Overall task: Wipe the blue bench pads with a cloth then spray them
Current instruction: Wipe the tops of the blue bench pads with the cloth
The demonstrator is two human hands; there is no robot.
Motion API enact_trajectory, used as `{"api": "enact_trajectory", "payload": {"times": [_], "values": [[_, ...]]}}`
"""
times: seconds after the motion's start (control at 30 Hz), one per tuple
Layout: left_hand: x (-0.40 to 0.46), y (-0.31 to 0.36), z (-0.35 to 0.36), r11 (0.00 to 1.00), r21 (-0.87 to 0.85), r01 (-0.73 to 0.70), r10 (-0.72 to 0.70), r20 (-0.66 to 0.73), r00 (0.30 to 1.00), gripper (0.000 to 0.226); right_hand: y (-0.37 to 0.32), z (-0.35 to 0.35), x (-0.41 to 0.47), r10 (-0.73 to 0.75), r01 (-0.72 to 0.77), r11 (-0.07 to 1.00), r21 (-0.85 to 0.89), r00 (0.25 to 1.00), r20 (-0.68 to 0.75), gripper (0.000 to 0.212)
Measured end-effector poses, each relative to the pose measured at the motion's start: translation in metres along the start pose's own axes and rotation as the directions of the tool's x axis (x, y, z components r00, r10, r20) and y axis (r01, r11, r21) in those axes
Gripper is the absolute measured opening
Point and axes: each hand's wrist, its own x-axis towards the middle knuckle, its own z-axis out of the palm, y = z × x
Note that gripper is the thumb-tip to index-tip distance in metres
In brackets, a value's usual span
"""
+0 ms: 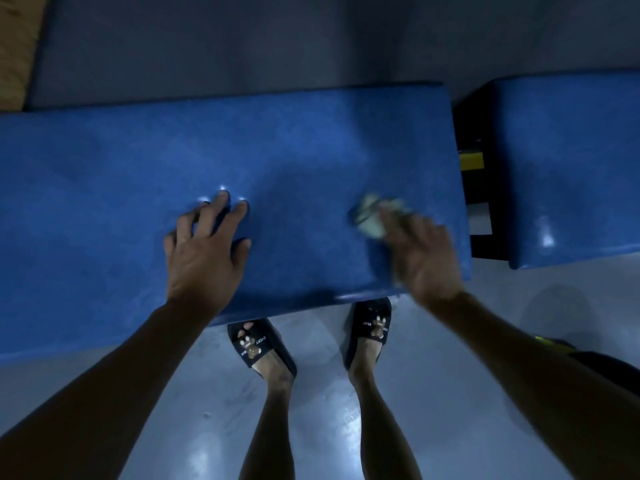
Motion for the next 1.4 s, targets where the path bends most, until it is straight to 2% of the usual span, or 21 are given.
{"api": "enact_trajectory", "payload": {"times": [0.1,0.17,0.23,0.27,0.33,0.47,0.53,0.6,0.63,0.67,0.7,0.73,0.8,0.83,1.0,1.03,1.07,1.1,1.2,1.3,1.4], "values": [[0.000,-0.001,0.000,1.000,-0.007,-0.004,0.004,-0.002,1.000,0.055,0.039,-0.013,-0.003,0.365,-0.366,0.931,0.003,0.928,0.080,0.066],[0.001,-0.002,-0.001,1.000,-0.009,-0.008,0.008,-0.007,1.000,0.055,0.024,-0.010,-0.002,0.506,-0.514,0.857,0.042,0.853,0.126,0.074],[0.002,-0.003,-0.002,1.000,-0.001,-0.014,0.014,-0.016,1.000,0.054,-0.014,0.003,-0.003,0.616,-0.621,0.774,0.121,0.784,0.083,0.069],[0.003,-0.003,-0.003,1.000,0.008,-0.022,0.022,-0.021,1.000,0.053,-0.041,0.010,-0.004,0.632,-0.631,0.760,0.158,0.774,0.051,0.065],[0.004,-0.004,-0.003,0.999,0.019,-0.028,0.029,-0.022,0.999,0.052,-0.104,0.020,-0.005,0.561,-0.550,0.809,0.209,0.828,0.009,0.063],[0.004,-0.005,-0.003,0.998,0.042,-0.051,0.052,-0.028,0.998,0.055,-0.205,0.019,0.001,0.251,-0.248,0.939,0.237,0.968,0.017,0.064],[0.004,-0.009,-0.004,0.996,0.055,-0.073,0.075,-0.024,0.997,0.058,-0.196,0.017,0.005,0.074,-0.072,0.965,0.251,0.997,0.004,0.059],[0.006,-0.012,-0.005,0.995,0.059,-0.084,0.085,-0.019,0.996,0.057,-0.153,0.017,0.003,-0.140,0.141,0.973,0.182,0.990,-0.019,0.055],[0.006,-0.012,-0.005,0.995,0.058,-0.085,0.087,-0.020,0.996,0.055,-0.124,0.016,0.002,-0.198,0.197,0.972,0.131,0.980,-0.005,0.057],[0.007,-0.013,-0.005,0.994,0.060,-0.088,0.089,-0.020,0.996,0.054,-0.094,0.015,0.002,-0.180,0.178,0.980,0.088,0.984,0.008,0.060],[0.007,-0.014,-0.004,0.994,0.061,-0.091,0.092,-0.021,0.996,0.054,-0.065,0.014,0.003,-0.072,0.071,0.996,0.053,0.997,0.013,0.063],[0.008,-0.014,-0.004,0.994,0.060,-0.094,0.096,-0.022,0.995,0.054,-0.039,0.011,0.004,0.113,-0.113,0.993,0.028,0.994,0.014,0.066],[0.008,-0.015,-0.004,0.993,0.051,-0.102,0.104,-0.021,0.994,0.054,-0.007,0.005,0.005,0.493,-0.494,0.869,0.028,0.869,0.032,0.073],[0.008,-0.015,-0.004,0.994,0.045,-0.103,0.104,-0.019,0.994,0.053,-0.005,0.004,0.006,0.596,-0.597,0.801,0.042,0.802,0.035,0.075],[0.009,-0.021,-0.011,0.987,-0.021,-0.160,0.159,-0.024,0.987,0.048,-0.068,0.014,0.012,0.762,-0.741,0.630,0.233,0.647,-0.003,0.059],[0.010,-0.025,-0.014,0.982,-0.034,-0.185,0.184,-0.032,0.982,0.048,-0.085,0.016,0.012,0.768,-0.739,0.620,0.263,0.640,-0.009,0.057],[0.012,-0.030,-0.017,0.978,-0.035,-0.204,0.202,-0.046,0.978,0.049,-0.104,0.016,0.008,0.745,-0.711,0.644,0.282,0.667,-0.022,0.056],[0.015,-0.036,-0.021,0.978,-0.024,-0.207,0.205,-0.064,0.977,0.050,-0.128,0.016,0.002,0.688,-0.651,0.703,0.287,0.724,-0.042,0.057],[0.028,-0.058,-0.030,0.989,0.030,-0.143,0.145,-0.077,0.986,0.056,-0.214,0.015,-0.022,0.362,-0.357,0.876,0.325,0.931,0.048,0.059],[0.036,-0.075,-0.033,0.994,0.046,-0.104,0.104,-0.012,0.994,0.058,-0.253,0.013,-0.029,0.127,-0.168,0.899,0.404,0.984,0.127,0.056],[0.038,-0.078,-0.033,0.993,0.045,-0.107,0.107,-0.008,0.994,0.059,-0.207,0.011,-0.016,-0.088,0.048,0.934,0.355,0.991,0.096,0.061]]}}
